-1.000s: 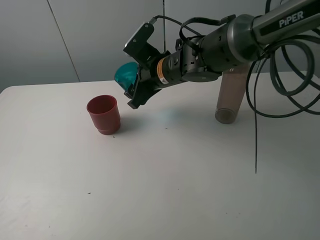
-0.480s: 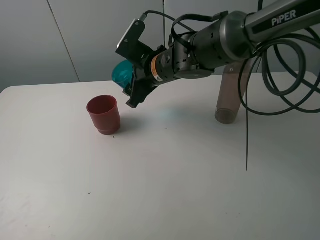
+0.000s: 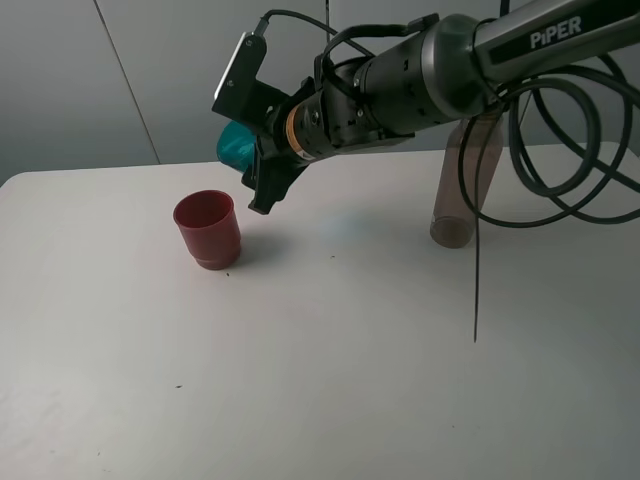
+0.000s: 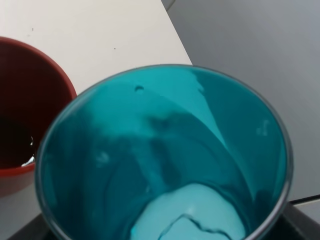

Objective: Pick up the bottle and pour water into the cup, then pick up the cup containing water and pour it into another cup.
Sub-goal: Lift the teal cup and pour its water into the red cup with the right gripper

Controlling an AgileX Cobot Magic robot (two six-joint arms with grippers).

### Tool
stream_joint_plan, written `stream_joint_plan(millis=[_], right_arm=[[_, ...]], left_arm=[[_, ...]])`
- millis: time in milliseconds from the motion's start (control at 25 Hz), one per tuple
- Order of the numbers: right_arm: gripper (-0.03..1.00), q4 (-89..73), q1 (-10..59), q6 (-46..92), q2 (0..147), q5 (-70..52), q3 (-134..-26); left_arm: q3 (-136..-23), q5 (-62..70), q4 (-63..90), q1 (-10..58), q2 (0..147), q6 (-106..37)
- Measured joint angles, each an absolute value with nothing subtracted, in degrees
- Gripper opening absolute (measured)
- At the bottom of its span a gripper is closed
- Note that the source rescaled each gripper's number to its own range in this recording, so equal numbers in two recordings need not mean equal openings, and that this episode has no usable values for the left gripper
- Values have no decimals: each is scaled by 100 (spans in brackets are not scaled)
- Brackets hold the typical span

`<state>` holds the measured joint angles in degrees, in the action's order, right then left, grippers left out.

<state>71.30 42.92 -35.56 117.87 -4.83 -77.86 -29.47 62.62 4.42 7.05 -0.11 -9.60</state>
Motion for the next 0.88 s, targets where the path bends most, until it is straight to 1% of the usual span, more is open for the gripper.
stream_joint_plan(millis=[200,480,880], right_arm=[[16,7289,4449,-3720,11825,-709,-7856],[16,7932,4585,-4234,12059,-1094,-8140],[16,8555,4677,-4272,12184,-1517,-8229]], left_arm=[[-2947,6262,442,705,-11,-960],[-2947,6262,442,705,-11,-960],[-2947,6262,442,705,-11,-948]])
